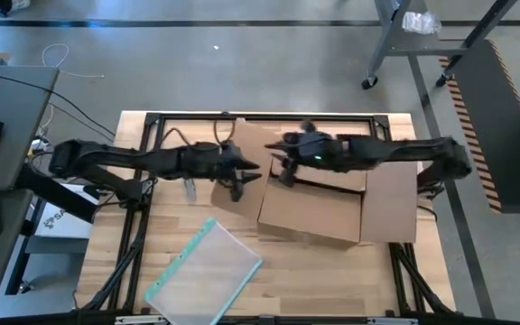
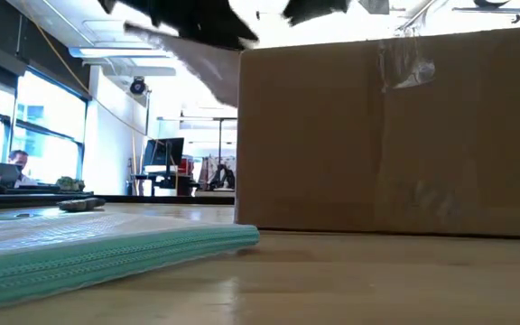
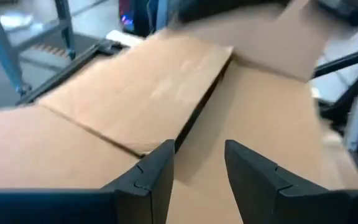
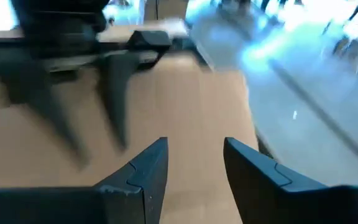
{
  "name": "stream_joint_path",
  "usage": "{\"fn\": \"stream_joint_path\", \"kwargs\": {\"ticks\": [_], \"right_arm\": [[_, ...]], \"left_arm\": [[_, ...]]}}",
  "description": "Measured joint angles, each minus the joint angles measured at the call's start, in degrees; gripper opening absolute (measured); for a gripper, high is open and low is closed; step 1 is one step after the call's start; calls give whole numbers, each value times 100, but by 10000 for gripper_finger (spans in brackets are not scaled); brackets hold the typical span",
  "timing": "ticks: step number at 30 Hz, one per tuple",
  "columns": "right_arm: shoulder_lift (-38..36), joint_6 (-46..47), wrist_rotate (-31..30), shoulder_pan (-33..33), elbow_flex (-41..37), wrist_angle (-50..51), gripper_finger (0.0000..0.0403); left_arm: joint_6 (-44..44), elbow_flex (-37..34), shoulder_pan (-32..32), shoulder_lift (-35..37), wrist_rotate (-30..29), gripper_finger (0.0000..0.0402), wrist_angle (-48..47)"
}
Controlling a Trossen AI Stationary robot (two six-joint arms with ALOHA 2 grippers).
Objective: Unpack boxes
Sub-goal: Open the cardboard box using the black cutter
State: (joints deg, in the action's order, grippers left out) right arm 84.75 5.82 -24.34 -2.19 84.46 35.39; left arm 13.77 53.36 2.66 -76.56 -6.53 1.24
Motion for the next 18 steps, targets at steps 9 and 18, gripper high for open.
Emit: {"fn": "stream_joint_path", "kwargs": {"ticks": [9, 18], "right_arm": [[-1024, 3275, 1224, -1084, 217, 3428, 142], [-1225, 6399, 2230, -1641, -132, 5281, 128]], "left_arm": [[74, 5, 359, -696, -419, 126, -776], [17, 3, 625, -854, -466, 126, -981]]}}
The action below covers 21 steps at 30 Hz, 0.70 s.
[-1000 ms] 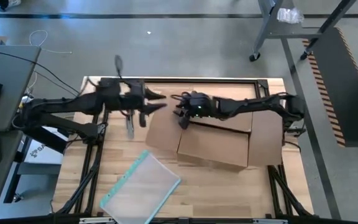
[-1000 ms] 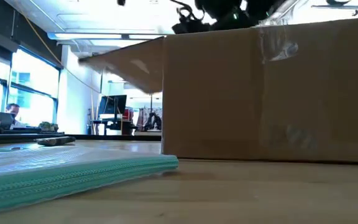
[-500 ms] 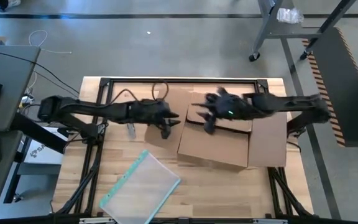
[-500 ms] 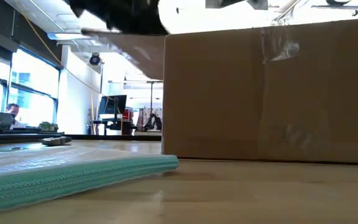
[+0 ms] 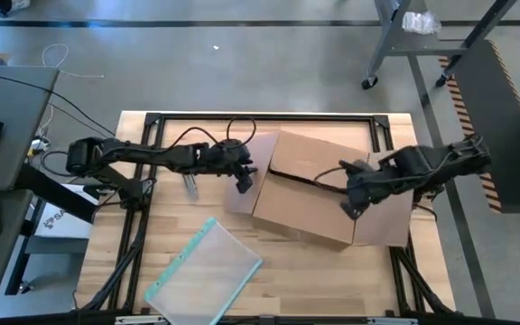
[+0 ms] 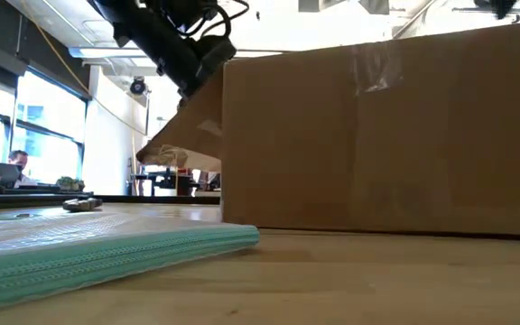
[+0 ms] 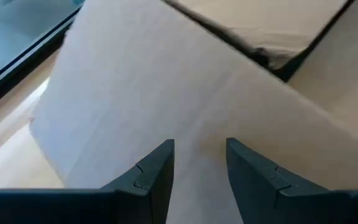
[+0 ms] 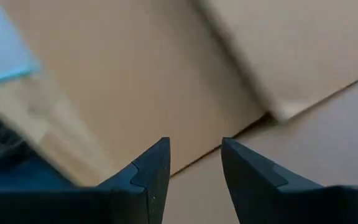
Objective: Unpack boxes
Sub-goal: Open the cardboard box using the black cutter
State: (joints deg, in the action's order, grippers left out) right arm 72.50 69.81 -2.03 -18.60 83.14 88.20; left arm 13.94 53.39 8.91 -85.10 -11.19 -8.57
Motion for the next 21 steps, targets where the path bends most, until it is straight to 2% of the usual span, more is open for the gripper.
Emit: {"fn": "stream_joint_path", "kwargs": {"ticks": [7, 10, 16, 18, 21], "right_arm": [[-96, 938, 1028, -262, -1336, 135, 128], [-192, 1073, 1060, -393, -1845, -48, 128], [-190, 679, -409, -416, -2050, -910, 128], [-156, 451, -1069, -294, -2098, -1119, 128], [-127, 39, -1675, -87, -2218, -1251, 128]], "left_arm": [[-5, -7, 11, -2, -56, 126, -407], [-11, -11, -5, -6, 80, 126, -453], [-12, -30, -125, -104, 492, 126, -497], [2, -33, -206, -107, 405, 126, -661], [84, -33, -314, -50, 45, 126, -918]]}}
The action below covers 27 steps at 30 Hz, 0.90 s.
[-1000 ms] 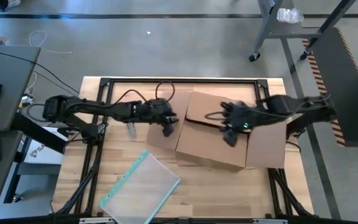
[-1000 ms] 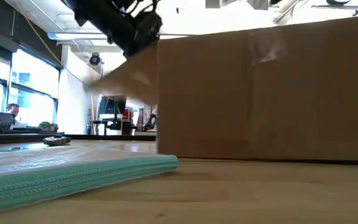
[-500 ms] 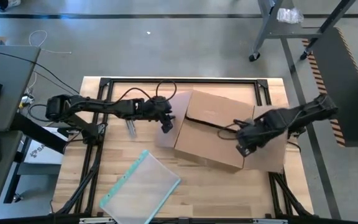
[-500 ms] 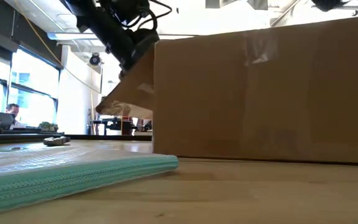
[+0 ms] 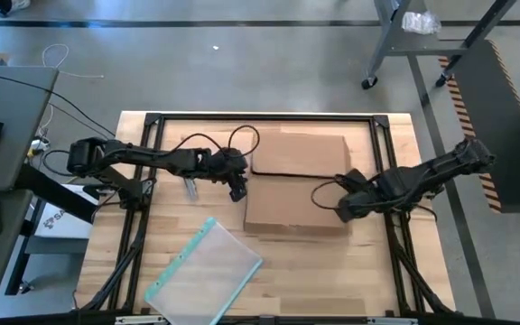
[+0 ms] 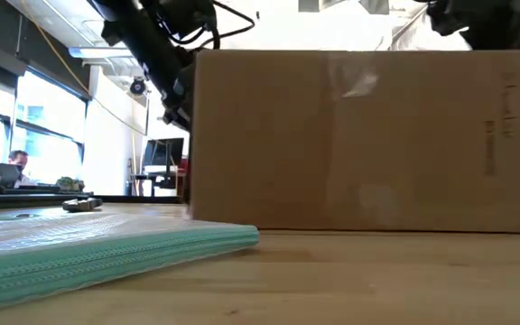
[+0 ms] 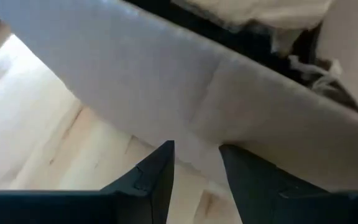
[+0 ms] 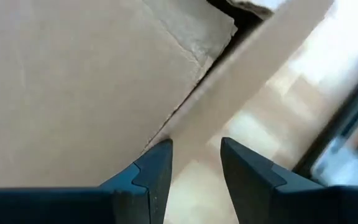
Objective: Unpack boxes
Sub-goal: Open the cardboard box using the black cutter
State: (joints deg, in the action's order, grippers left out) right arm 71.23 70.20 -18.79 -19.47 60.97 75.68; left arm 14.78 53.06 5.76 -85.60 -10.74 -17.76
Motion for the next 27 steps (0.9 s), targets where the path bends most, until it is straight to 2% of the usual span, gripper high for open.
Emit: {"fn": "stream_joint_path", "kwargs": {"ticks": [5, 9, 11, 13, 15, 18, 21, 25, 27], "right_arm": [[-1, -299, -397, 377, -41, 88, 128], [0, -237, -709, 376, 516, 654, 128], [-3, -513, -970, 329, 850, 769, 128], [-3, -1213, -1413, 267, 1133, 493, 128], [-14, -2347, -1737, 236, 1253, -107, 128], [14, -4492, -1746, 340, 1136, -1270, 128], [152, -6050, -1709, 578, 782, -2072, 128], [483, -7386, -1761, 992, 261, -2739, 128], [699, -7815, -2092, 1171, 73, -2986, 128]], "left_arm": [[12, 24, -26, 73, -885, 126, -458], [11, 24, 15, 304, -1273, 126, -784], [9, 24, 15, 529, -1445, 126, -872], [-46, 24, 24, 812, -1537, 126, -880], [-135, 24, 66, 1185, -1555, 126, -871], [-154, 24, 101, 1796, -1529, 126, -703], [-298, 31, 109, 2310, -928, 126, -284], [-291, 35, 98, 2470, 764, 126, 601], [-292, 36, 70, 2282, 1498, 126, 991]]}}
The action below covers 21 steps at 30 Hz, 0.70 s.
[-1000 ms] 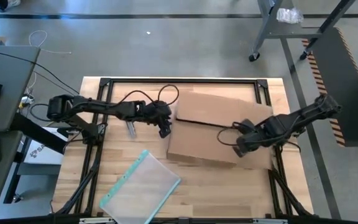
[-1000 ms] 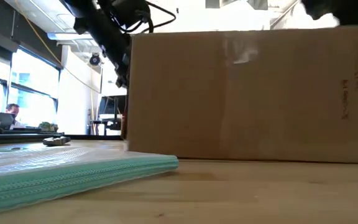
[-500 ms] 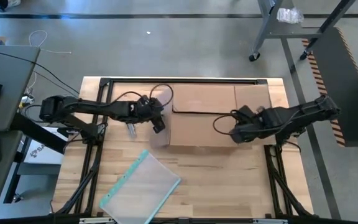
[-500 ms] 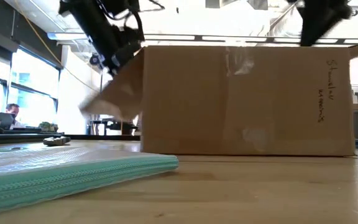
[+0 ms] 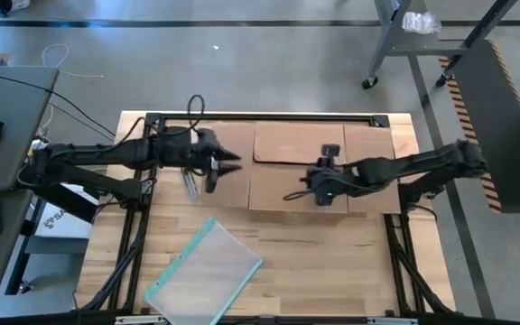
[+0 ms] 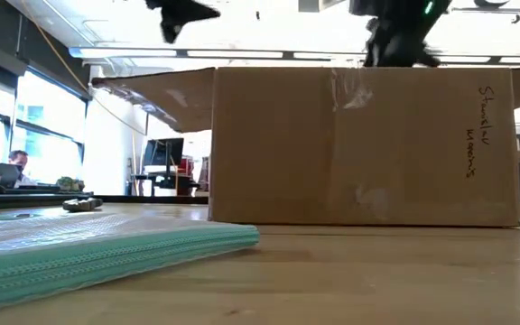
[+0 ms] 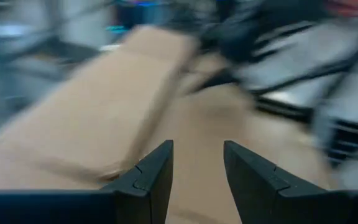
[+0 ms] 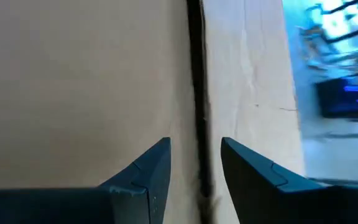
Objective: Unpack boxes
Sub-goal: Open the cardboard box using the black cutter
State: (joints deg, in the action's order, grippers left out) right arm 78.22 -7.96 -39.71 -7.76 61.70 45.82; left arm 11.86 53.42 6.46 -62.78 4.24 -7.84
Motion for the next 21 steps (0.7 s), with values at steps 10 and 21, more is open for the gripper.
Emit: {"fn": "stream_joint_path", "kwargs": {"ticks": [10, 21], "right_arm": [[727, -1164, -1978, 551, 154, -1090, 128], [432, -565, -194, 2261, 1678, -903, 128]], "left_arm": [[175, -5, -215, -2000, 723, 126, 690], [282, 32, -311, -2431, 959, 126, 428]]}}
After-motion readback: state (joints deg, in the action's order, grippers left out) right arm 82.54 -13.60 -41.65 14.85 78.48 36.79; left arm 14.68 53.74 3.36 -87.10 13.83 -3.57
